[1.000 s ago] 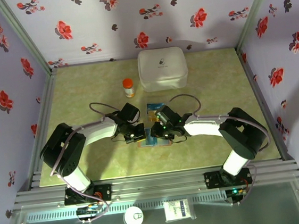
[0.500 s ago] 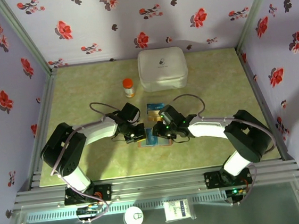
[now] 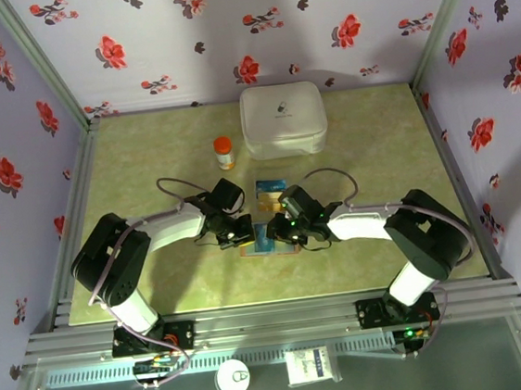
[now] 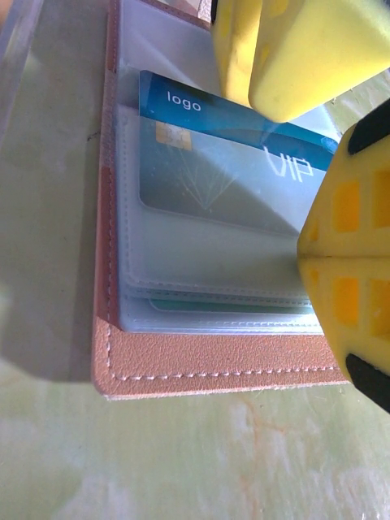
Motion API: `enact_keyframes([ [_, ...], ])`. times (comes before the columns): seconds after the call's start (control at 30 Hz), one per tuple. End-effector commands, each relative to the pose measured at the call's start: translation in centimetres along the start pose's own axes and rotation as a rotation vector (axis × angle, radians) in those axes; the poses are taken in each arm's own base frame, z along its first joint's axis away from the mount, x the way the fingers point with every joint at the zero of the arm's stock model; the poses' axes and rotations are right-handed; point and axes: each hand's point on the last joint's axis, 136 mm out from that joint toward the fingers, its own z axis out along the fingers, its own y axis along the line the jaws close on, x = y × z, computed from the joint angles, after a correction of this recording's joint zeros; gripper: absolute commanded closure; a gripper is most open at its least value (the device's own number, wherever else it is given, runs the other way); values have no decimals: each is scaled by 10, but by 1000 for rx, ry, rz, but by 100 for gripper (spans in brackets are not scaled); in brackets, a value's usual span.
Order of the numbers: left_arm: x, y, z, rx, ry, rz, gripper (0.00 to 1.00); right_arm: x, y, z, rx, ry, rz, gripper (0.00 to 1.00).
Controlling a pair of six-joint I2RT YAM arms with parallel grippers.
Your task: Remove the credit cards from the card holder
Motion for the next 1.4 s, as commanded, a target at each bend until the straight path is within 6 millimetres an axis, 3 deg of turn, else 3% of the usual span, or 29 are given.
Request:
enact_keyframes([
  [0.0,7,6,4,-41,39,3,100,0,-1,4,-22,9,26,76],
  [0.7,7,7,4,-49,41,1,100,1,1,7,-90,8,58,90],
  [1.17,7,7,2,-49,34,1,100,3,-20,-18,-30,-30,58,93],
  [1.37,7,6,0,-45,30,0,100,0,-19,-33,-12,-54,28,95],
])
